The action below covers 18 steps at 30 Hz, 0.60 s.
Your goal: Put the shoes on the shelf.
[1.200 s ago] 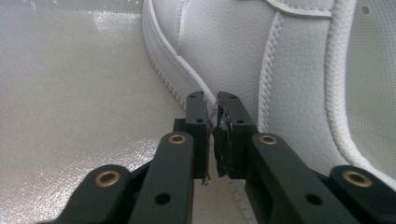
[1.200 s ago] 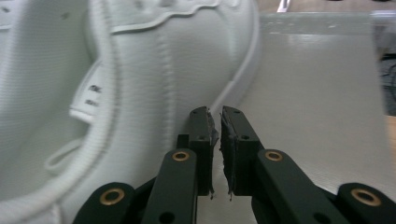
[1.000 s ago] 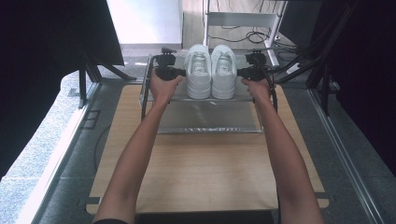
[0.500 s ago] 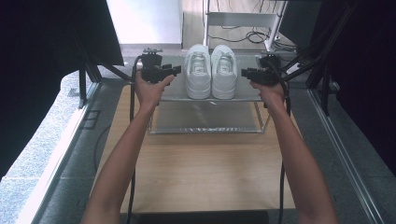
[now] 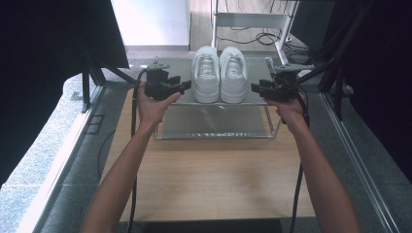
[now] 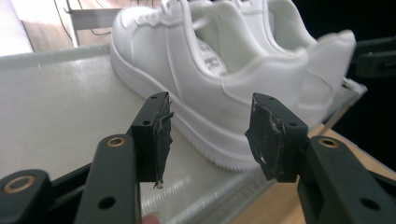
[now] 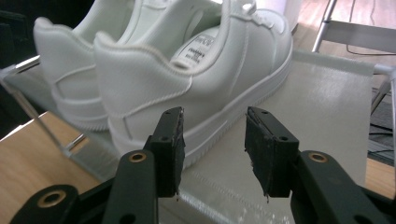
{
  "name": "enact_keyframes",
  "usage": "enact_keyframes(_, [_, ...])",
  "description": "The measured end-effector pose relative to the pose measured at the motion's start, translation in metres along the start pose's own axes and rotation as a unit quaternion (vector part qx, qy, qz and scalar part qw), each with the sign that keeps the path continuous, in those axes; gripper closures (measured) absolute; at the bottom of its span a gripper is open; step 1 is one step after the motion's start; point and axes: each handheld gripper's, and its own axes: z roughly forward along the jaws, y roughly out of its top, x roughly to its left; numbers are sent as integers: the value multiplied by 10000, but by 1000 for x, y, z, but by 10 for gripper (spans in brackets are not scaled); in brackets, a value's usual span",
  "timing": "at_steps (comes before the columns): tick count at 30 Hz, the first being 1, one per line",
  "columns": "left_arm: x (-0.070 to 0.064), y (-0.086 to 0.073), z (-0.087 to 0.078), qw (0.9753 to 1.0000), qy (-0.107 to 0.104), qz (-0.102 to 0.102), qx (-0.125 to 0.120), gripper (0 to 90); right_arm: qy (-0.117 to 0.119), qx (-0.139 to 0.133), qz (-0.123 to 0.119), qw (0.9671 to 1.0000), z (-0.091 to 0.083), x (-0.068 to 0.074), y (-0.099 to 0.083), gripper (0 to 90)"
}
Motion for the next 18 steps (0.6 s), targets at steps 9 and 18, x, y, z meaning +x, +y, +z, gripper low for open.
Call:
enact_keyframes(9, [-9,-34,-28,9991,-358,190,114,453,177,-155,-136,9996,-22,5,-31,554])
enact_keyframes(18, [-10,-85,-49,9985,-458,184,237,426,451,-405,-219,9979,-48,12,-79,549])
